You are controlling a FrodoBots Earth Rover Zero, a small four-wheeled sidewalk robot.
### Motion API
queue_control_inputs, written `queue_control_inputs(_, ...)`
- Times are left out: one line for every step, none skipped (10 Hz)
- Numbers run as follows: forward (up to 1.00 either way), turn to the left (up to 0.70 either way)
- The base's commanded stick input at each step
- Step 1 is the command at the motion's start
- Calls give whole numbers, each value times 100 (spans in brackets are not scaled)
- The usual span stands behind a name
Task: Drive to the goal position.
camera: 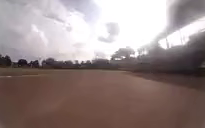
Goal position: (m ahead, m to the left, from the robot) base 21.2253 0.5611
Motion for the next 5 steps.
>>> queue_control_inputs(70,0)
queue_control_inputs(70,0)
queue_control_inputs(70,0)
queue_control_inputs(70,0)
queue_control_inputs(70,0)
